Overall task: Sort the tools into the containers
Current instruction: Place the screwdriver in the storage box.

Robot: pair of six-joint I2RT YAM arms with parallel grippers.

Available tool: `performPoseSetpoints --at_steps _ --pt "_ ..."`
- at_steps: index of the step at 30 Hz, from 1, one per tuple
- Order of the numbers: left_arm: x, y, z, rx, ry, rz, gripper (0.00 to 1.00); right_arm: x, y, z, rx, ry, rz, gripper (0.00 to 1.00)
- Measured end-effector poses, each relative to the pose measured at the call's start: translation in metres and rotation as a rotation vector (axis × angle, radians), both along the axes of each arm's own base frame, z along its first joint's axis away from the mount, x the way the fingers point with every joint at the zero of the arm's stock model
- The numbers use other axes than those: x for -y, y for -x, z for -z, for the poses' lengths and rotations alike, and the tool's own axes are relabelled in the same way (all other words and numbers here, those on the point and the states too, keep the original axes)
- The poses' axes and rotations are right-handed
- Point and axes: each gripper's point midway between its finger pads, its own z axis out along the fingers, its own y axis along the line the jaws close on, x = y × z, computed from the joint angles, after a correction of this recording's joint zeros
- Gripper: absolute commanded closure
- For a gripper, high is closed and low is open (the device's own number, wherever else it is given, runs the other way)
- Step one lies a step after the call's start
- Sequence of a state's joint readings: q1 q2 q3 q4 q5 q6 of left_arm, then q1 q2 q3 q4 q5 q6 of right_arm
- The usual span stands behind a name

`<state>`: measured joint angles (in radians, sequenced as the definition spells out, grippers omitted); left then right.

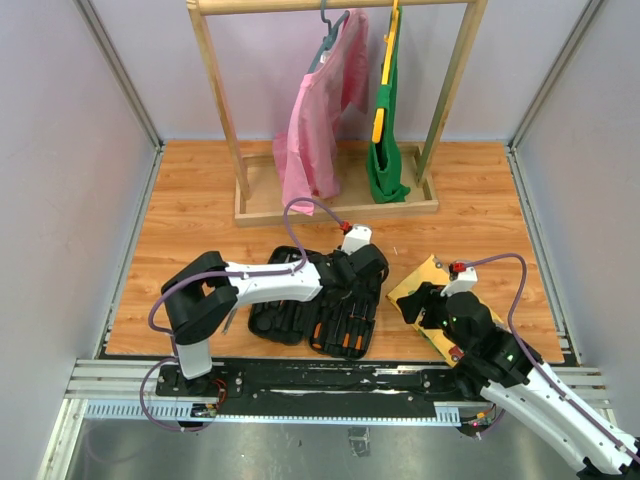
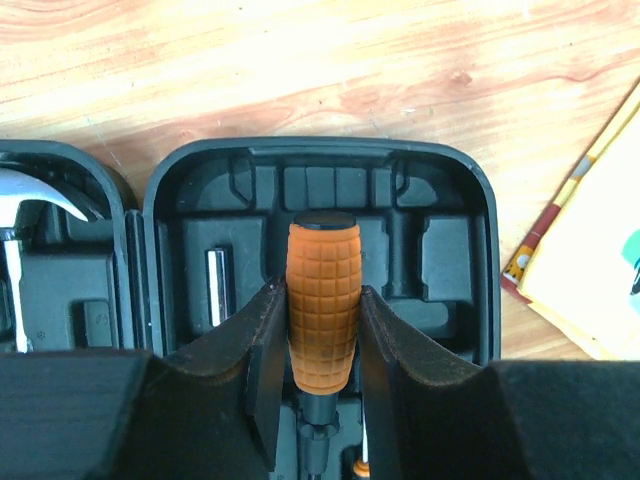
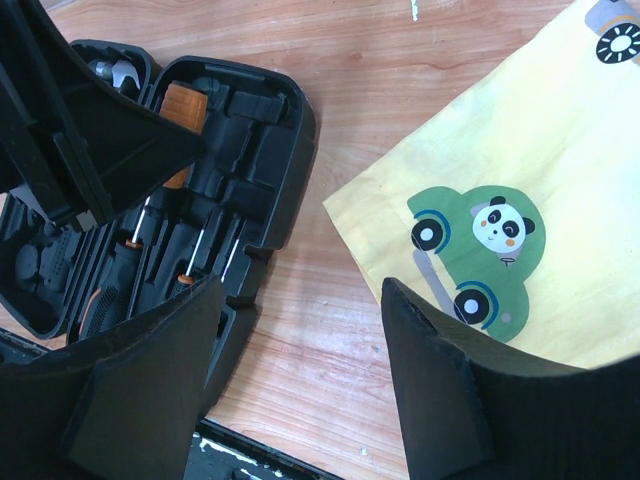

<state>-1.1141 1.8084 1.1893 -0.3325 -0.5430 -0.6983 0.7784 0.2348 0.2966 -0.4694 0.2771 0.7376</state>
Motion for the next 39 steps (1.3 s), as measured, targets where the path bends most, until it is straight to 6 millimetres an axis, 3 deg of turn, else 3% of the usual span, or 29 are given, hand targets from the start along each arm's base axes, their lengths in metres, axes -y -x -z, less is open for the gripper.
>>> performPoseSetpoints --at_steps 9,21,25,31,34,39 --pt "-0.001 -0.008 0.000 0.004 0.011 -0.012 0.55 -0.001 0.001 0.001 -0.003 0.000 -0.004 0.33" --pt "-0.004 -0.010 0.000 0.016 0.018 -0.007 0.52 -0.001 0.001 0.002 -0.007 0.005 -0.009 0.29" --pt "-0.015 -0.004 -0.015 0.037 0.051 -0.002 0.53 -0.002 0.002 0.007 -0.027 0.028 -0.022 0.25" --pt "-0.019 0.005 -0.042 0.060 0.165 0.039 0.62 -0.005 0.003 0.008 -0.062 0.083 -0.055 0.26" --pt "-0.014 0.008 -0.039 0.041 0.181 0.059 0.63 -0.008 0.002 0.007 -0.068 0.092 -0.071 0.26" --pt "-0.011 0.012 -0.014 -0.014 0.140 0.066 0.65 -0.012 0.003 0.005 -0.065 0.077 -0.090 0.28"
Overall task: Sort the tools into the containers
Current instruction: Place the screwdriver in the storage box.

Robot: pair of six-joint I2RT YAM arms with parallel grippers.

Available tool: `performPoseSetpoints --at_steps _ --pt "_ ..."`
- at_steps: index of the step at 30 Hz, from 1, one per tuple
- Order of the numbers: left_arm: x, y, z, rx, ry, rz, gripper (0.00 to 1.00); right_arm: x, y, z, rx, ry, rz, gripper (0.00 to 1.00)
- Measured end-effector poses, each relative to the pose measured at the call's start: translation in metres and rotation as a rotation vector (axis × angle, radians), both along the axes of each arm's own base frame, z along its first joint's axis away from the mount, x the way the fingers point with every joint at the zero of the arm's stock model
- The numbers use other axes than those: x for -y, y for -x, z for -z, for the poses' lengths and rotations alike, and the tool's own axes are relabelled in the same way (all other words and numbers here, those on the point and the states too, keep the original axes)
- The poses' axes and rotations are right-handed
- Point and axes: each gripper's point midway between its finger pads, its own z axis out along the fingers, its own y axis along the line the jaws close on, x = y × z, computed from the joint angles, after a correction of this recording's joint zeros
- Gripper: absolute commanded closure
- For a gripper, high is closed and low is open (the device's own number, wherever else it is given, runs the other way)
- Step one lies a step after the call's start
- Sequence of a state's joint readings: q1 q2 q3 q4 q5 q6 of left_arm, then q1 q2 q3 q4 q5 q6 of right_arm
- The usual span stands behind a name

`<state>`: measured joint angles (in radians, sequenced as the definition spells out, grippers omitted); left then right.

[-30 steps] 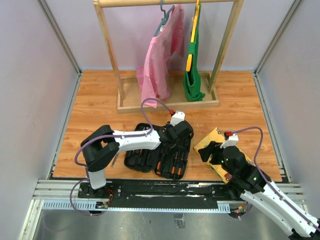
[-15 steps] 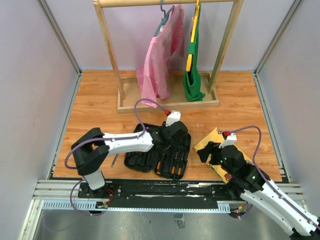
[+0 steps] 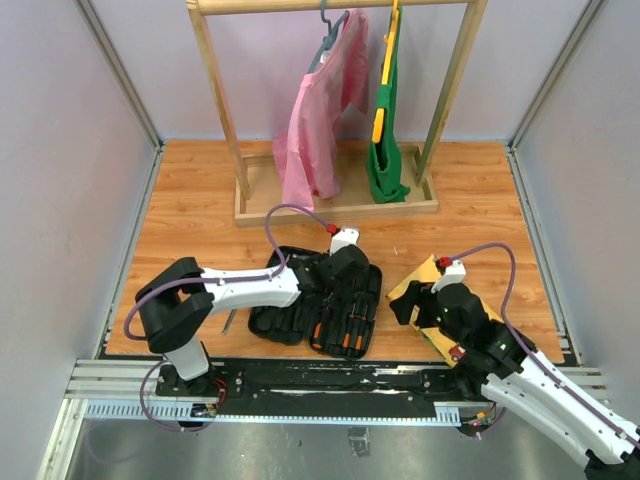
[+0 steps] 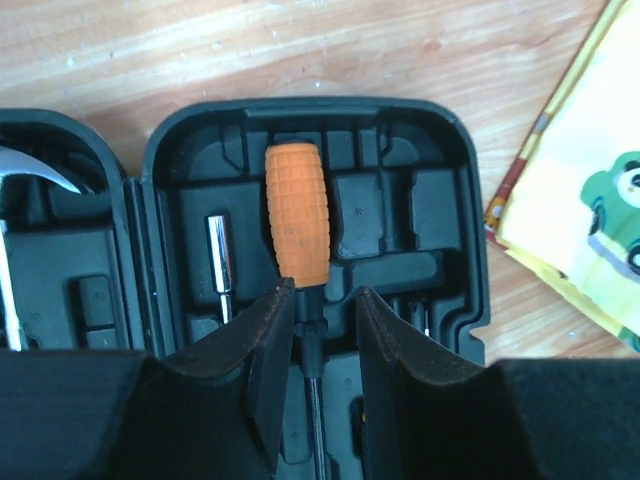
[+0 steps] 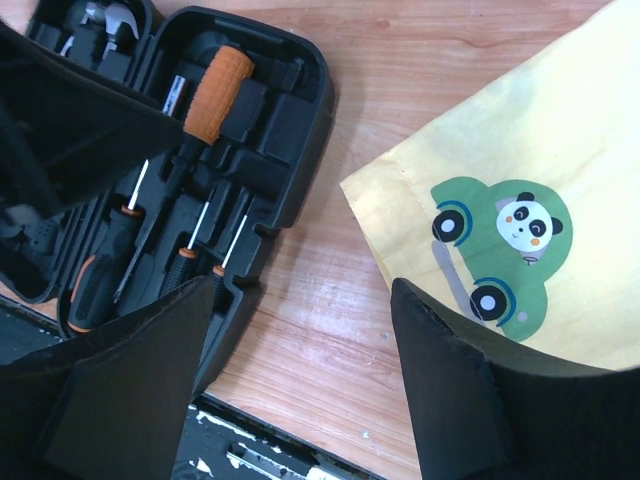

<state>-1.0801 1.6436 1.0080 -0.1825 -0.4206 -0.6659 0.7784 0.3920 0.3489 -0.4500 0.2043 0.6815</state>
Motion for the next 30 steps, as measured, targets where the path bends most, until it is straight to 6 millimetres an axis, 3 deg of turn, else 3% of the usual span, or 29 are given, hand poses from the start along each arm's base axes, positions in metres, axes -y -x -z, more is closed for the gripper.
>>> performPoseSetpoints --at_steps 5,12,30 --pt "-0.002 0.005 0.021 -0.054 -0.051 -0.005 0.65 -0.001 0.000 -0.007 0.031 -0.041 0.000 0.29" --pt "-0.002 0.005 0.031 -0.076 -0.076 -0.011 0.70 -0.001 0.001 -0.002 0.026 -0.055 0.005 0.29" --pt "-0.002 -0.007 0.035 -0.042 -0.140 -0.032 0.70 -0.010 0.002 0.000 0.013 -0.080 -0.018 0.24"
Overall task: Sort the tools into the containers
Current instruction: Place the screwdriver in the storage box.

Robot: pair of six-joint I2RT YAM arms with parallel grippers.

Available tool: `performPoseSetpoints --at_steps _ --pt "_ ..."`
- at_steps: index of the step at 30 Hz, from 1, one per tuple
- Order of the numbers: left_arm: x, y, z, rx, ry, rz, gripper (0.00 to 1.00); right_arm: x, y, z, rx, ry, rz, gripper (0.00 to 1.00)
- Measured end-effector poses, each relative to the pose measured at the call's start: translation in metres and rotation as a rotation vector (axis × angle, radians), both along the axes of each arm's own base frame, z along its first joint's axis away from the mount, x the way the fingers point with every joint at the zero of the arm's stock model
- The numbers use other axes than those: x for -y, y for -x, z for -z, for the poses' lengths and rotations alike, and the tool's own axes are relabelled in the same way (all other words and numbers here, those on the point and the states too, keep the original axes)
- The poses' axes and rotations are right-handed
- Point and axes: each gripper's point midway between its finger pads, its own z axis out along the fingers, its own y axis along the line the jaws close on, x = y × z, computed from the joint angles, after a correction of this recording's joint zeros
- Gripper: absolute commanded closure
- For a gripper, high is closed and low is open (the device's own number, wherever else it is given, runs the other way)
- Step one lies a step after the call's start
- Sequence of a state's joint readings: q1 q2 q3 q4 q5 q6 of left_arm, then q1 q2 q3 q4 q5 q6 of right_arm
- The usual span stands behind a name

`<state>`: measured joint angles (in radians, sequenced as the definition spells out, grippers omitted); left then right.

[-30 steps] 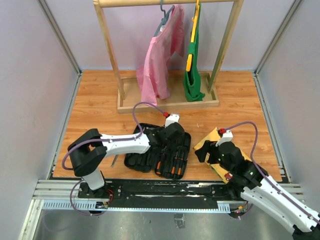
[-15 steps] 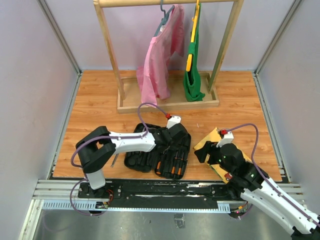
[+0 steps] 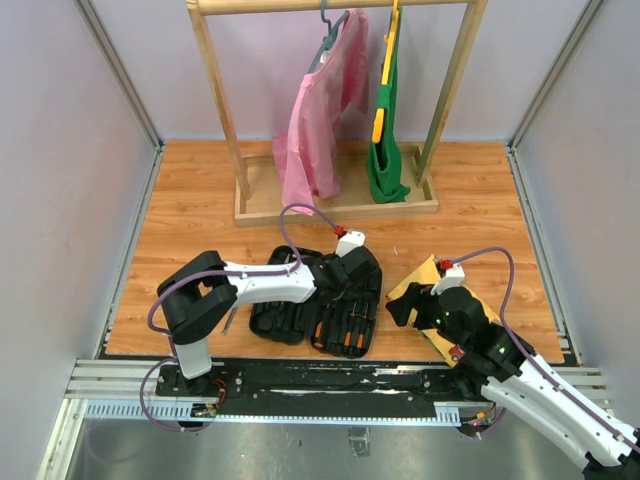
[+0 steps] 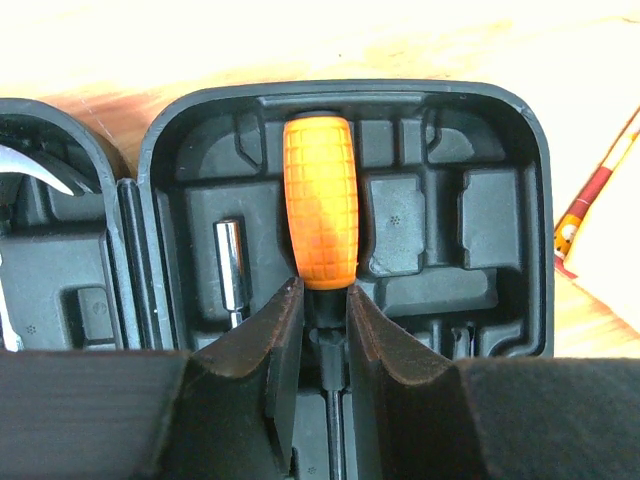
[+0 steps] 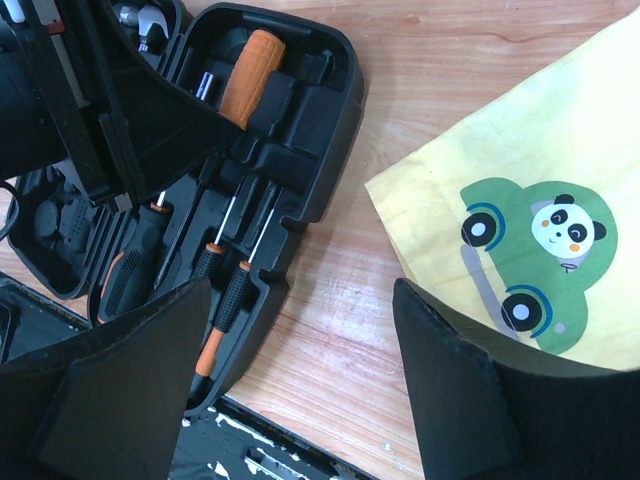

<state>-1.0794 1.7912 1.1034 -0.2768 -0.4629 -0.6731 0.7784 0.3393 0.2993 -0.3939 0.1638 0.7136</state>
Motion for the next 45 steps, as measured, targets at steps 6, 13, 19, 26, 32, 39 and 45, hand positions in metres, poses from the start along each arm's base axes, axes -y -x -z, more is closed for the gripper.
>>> performPoseSetpoints --at_steps 6,13,19,26,32,39,45 --pt "0.005 -0.007 -0.005 0.032 0.022 -0.003 0.67 0.000 0.001 0.000 -0.003 -0.001 -0.003 0.11" --pt "0.006 -0.014 -0.015 0.060 0.076 -0.010 0.66 0.000 0.001 -0.002 0.008 -0.002 -0.012 0.01" --pt "0.000 -0.013 -0.046 0.107 0.161 -0.014 0.65 0.000 0.001 -0.009 0.050 -0.011 -0.023 0.01" --pt "-0.016 -0.003 -0.076 0.141 0.235 -0.013 0.65 0.000 -0.002 -0.011 0.084 0.018 -0.047 0.01" --pt "-0.033 0.017 -0.061 0.092 0.231 0.011 0.66 -0.007 -0.005 -0.007 0.044 0.060 -0.077 0.17" --pt "-0.037 0.038 -0.053 0.029 0.271 0.033 0.69 -0.019 -0.016 -0.020 -0.018 0.112 -0.081 0.34" --pt "-0.027 0.068 -0.042 -0.036 0.262 0.044 0.71 -0.033 -0.025 -0.023 -0.083 0.145 -0.095 0.40"
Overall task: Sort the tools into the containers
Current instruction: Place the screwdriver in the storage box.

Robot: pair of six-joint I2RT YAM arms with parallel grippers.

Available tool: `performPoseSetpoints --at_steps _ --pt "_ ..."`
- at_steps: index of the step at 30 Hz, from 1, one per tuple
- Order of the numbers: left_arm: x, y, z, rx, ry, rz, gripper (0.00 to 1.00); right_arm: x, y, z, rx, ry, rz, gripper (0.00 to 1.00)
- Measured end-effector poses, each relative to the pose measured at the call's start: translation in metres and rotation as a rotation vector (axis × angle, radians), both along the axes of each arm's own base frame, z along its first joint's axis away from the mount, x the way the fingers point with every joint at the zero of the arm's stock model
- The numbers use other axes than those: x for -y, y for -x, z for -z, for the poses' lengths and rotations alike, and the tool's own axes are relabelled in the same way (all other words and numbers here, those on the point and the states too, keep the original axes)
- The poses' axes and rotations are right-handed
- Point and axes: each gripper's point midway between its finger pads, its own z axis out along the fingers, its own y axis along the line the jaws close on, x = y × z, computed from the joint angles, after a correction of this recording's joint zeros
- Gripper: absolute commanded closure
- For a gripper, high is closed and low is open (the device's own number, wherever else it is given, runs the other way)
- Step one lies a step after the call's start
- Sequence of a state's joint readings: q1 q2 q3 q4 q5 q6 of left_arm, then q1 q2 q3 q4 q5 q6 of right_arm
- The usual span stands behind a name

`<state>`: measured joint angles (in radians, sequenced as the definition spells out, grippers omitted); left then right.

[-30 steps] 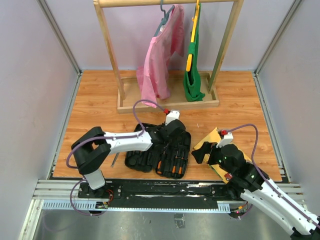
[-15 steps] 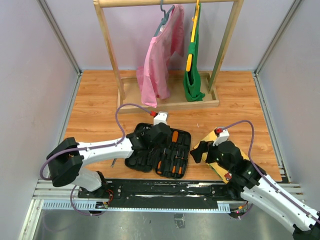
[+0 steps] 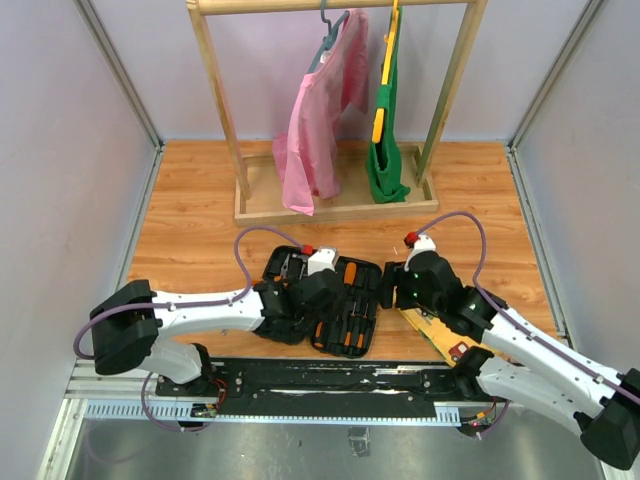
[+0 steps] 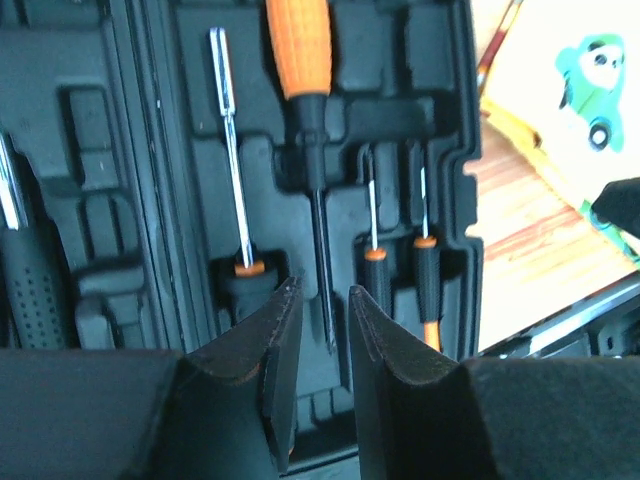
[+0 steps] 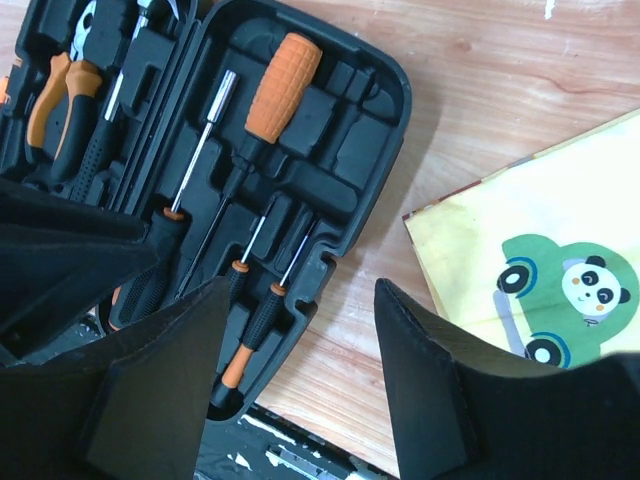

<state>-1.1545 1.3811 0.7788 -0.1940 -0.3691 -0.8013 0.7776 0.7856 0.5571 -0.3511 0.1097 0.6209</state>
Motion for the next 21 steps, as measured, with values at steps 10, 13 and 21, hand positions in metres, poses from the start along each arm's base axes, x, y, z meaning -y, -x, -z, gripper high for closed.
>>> performPoseSetpoints --at_steps 10,13,21 --pt "-0.008 0.020 0.020 -0.058 -0.032 -0.030 0.72 -0.029 -0.010 -0.001 -0.113 0.042 -0.072 0.49" --pt "-0.009 0.020 0.021 -0.059 -0.026 -0.037 0.72 -0.037 -0.021 0.002 -0.144 0.057 -0.067 0.48" --pt "-0.022 0.022 0.026 -0.055 -0.009 -0.072 0.73 -0.070 -0.060 0.020 -0.234 0.138 -0.057 0.56"
